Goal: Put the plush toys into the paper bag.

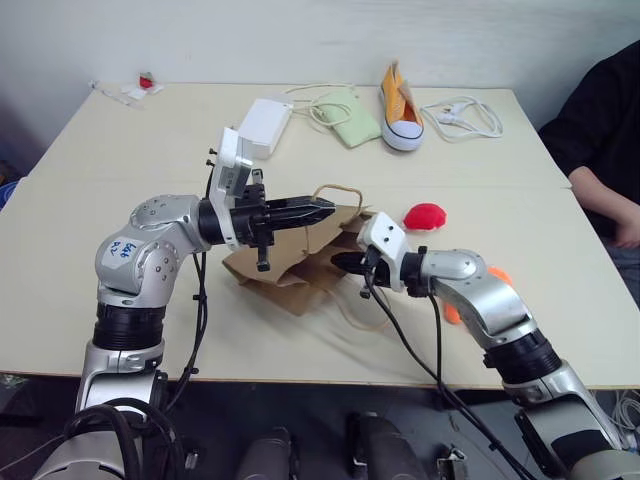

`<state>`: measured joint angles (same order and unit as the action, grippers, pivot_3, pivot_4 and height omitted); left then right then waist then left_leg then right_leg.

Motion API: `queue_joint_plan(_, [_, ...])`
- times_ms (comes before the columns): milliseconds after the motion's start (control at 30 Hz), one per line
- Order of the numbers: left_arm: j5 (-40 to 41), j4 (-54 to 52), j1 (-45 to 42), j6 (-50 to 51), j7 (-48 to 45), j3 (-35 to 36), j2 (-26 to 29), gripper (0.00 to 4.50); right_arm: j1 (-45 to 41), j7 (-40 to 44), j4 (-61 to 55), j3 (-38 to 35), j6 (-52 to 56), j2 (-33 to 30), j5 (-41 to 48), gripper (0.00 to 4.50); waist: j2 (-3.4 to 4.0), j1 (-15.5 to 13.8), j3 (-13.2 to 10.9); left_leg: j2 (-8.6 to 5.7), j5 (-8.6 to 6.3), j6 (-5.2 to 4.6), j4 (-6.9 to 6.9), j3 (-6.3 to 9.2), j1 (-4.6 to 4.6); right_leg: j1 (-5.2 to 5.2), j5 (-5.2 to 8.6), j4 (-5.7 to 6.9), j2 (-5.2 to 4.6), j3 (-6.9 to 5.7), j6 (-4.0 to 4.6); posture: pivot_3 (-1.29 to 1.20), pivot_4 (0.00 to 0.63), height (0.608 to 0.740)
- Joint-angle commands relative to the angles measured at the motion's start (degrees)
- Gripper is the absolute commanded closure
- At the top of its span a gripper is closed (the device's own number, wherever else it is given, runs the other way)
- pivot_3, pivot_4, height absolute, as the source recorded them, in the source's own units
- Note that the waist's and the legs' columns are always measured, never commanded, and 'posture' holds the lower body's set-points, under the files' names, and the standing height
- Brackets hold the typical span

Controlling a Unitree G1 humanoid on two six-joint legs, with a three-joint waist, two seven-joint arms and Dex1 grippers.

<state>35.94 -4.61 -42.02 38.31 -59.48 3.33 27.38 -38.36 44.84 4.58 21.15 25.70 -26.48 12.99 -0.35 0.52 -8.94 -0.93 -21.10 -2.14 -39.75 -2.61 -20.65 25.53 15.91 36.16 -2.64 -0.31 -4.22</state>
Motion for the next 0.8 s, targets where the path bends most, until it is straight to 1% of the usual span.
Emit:
queue_joint_plan(33, [1.7,-1.3,-2.7,-0.4,3.1,2.1,-0.8,4.50,-2.3,1.0,6.0,3.1,-3.3,1.8,-5.3,4.45,0.00,0.3,0.0,0.00,0.00,0.01,0.00,0.01,0.00,0.00,0.00,0.01,0.00,-0.02,0.00,0.00,0.150,0.740])
queue_joint_plan(167, [3.9,1.5,-7.1,3.0,6.9,5.2,-0.2,4.50,-2.0,2.0,10.0,4.6,-4.8,2.2,-9.3,4.45,0.00,0.6,0.0,0.00,0.01,0.03,-0.15,0.17,-0.16,0.05,0.00,0.03,-0.01,-0.14,0.00,0.00,0.150,0.740])
queue_joint_plan(333, [6.2,2.3,-9.9,4.8,9.0,8.0,0.3,4.50,-0.1,3.0,11.3,5.2,-6.8,1.5,-12.9,4.45,0.06,1.0,0.0,-0.01,-0.01,0.07,-0.23,0.44,-0.23,0.01,0.00,0.03,-0.05,-0.33,0.00,0.00,0.150,0.740])
queue_joint_plan(533, [5.8,2.0,-9.8,3.9,9.4,7.4,0.0,4.50,1.3,2.4,10.1,3.0,-7.1,2.0,-13.4,4.45,0.06,0.9,0.1,-0.04,-0.01,0.08,-0.31,0.55,-0.30,-0.02,0.00,0.03,-0.09,-0.43,0.00,0.00,0.150,0.740])
queue_joint_plan(567, [5.1,1.7,-9.1,3.3,9.2,6.4,-0.4,4.50,1.6,1.9,9.0,1.8,-6.6,2.4,-12.5,4.45,0.06,0.9,0.1,-0.04,-0.01,0.09,-0.31,0.57,-0.30,-0.03,0.00,0.03,-0.09,-0.45,0.00,0.00,0.150,0.740])
queue_joint_plan(667, [3.6,1.2,-7.3,2.3,8.9,4.0,-1.4,4.50,2.8,0.7,3.1,-3.8,-0.1,4.3,-6.9,4.45,0.06,0.8,0.1,-0.05,-0.01,0.09,-0.32,0.63,-0.34,-0.03,0.00,0.03,-0.10,-0.49,0.00,0.00,0.150,0.740])
queue_joint_plan(733, [3.2,1.6,-6.2,1.9,8.6,2.7,-1.9,4.50,4.5,0.3,-5.9,-9.3,6.0,4.9,-0.8,4.45,0.08,0.8,0.0,-0.05,-0.01,0.09,-0.32,0.62,-0.39,-0.01,0.00,0.02,-0.11,-0.49,0.00,0.00,0.150,0.740])
queue_joint_plan(800, [2.9,1.6,-5.2,1.5,8.0,1.8,-1.9,4.50,6.8,0.1,-15.7,-13.2,11.4,3.4,3.5,4.45,0.11,1.0,0.0,-0.04,0.00,0.10,-0.35,0.65,-0.53,0.09,0.00,0.01,-0.10,-0.54,0.00,0.00,0.150,0.740])
